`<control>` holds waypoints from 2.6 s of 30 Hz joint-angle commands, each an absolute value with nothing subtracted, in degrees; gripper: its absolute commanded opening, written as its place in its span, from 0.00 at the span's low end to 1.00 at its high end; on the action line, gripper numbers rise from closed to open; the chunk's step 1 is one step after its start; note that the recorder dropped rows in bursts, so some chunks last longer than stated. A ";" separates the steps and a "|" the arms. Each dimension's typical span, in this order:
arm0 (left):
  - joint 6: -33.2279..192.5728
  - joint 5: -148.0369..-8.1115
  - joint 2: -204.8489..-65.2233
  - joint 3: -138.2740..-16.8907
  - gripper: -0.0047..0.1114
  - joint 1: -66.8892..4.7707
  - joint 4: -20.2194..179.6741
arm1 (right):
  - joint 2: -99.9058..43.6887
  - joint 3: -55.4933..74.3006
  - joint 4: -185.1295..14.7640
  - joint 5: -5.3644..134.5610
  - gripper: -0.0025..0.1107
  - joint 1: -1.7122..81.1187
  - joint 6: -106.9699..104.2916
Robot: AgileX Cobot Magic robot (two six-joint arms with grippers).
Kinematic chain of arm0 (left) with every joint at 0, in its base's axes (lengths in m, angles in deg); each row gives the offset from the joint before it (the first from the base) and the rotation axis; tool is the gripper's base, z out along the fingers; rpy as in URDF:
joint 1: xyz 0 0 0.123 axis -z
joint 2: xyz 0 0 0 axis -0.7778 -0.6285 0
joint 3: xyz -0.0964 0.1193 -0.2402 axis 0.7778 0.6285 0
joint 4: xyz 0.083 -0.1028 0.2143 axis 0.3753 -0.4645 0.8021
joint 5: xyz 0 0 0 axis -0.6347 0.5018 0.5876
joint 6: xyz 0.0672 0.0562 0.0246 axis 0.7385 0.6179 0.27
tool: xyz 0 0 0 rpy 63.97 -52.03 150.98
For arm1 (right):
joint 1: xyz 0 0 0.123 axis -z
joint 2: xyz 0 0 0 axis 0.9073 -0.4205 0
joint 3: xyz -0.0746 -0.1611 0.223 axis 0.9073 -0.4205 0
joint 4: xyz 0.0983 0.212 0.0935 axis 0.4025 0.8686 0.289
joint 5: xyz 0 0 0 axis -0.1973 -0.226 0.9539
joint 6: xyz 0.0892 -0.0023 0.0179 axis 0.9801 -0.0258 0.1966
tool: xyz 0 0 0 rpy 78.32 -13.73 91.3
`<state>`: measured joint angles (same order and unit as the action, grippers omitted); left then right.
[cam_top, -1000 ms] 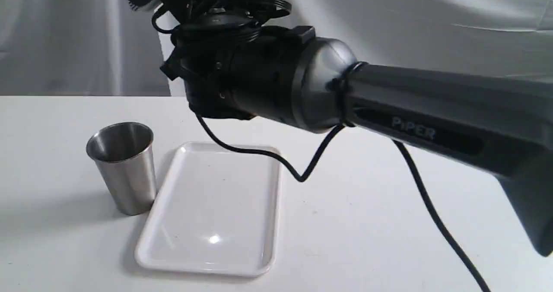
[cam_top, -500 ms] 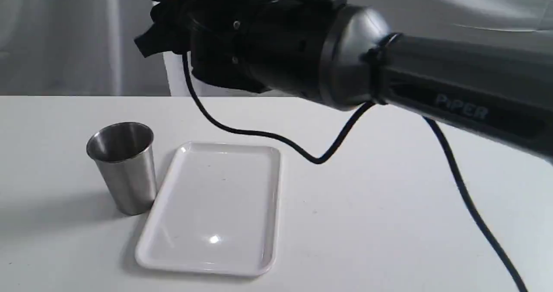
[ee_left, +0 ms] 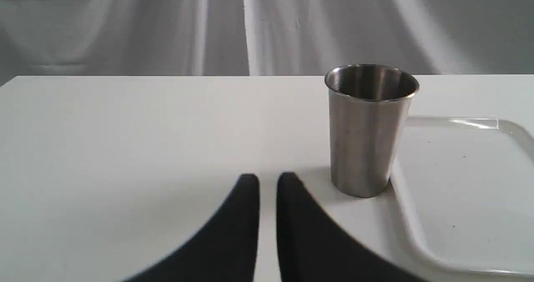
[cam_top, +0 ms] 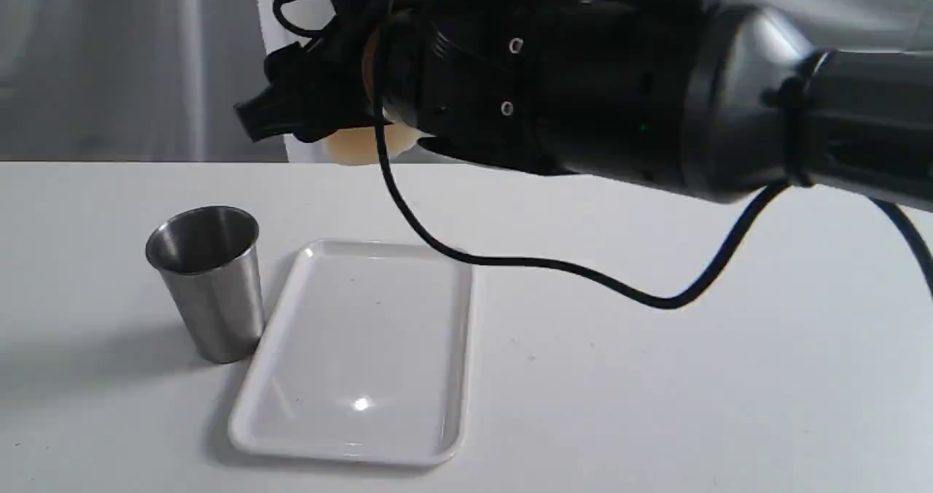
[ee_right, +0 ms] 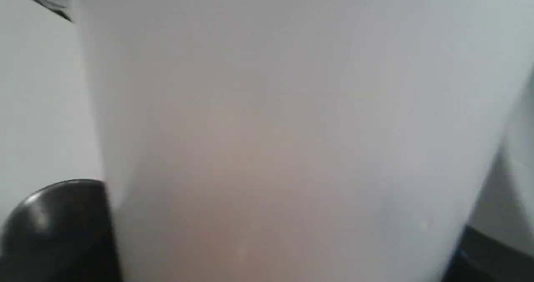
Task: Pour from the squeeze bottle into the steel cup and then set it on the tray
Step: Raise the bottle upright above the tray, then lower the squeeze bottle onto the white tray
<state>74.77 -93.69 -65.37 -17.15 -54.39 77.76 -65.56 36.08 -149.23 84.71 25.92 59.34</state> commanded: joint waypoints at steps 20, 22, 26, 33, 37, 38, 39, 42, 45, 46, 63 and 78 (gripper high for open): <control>74.50 -93.29 -65.22 -16.89 0.11 -54.13 77.78 | -64.55 15.13 -106.15 34.69 0.02 33.21 19.31; 74.50 -93.29 -65.22 -16.89 0.11 -54.13 77.78 | -64.67 13.09 -98.38 33.05 0.02 33.21 13.16; 74.50 -93.29 -65.22 -16.89 0.11 -54.13 77.78 | -64.67 10.92 -92.53 31.70 0.02 33.21 2.20; 74.63 -93.29 -65.22 -16.89 0.11 -54.13 77.78 | -68.11 10.44 -90.10 29.05 0.02 33.21 -3.56; 74.63 -93.29 -65.22 -16.89 0.11 -54.13 77.78 | -71.24 10.44 -88.58 26.75 0.02 33.21 -3.67; 74.63 -93.29 -65.22 -16.89 0.11 -54.13 77.78 | -71.78 10.44 -88.58 25.87 0.02 33.21 -3.67; 74.63 -93.29 -65.22 -16.89 0.11 -54.13 77.78 | -72.56 10.44 -88.58 25.08 0.02 33.21 -3.67; 74.49 -93.29 -65.22 -16.89 0.11 -54.13 77.78 | -74.02 10.44 -88.58 22.25 0.02 33.21 -3.67; 74.49 -93.29 -65.22 -16.89 0.11 -54.13 77.78 | -75.60 10.64 -88.58 20.25 0.02 33.21 -3.67; 74.49 -93.29 -65.22 -16.89 0.11 -54.13 77.78 | -75.97 10.64 -88.58 19.98 0.02 33.21 -3.67; 74.63 -93.29 -65.22 -16.89 0.11 -54.13 77.78 | -82.88 10.64 -88.55 10.76 0.02 33.09 -6.44; 74.73 -93.29 -65.22 -16.89 0.11 -54.13 77.78 | -88.61 15.98 -88.63 10.63 0.02 32.86 -6.22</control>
<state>74.77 -93.69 -65.37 -17.15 -54.39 77.76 -88.75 15.04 -88.83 12.88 33.12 -6.06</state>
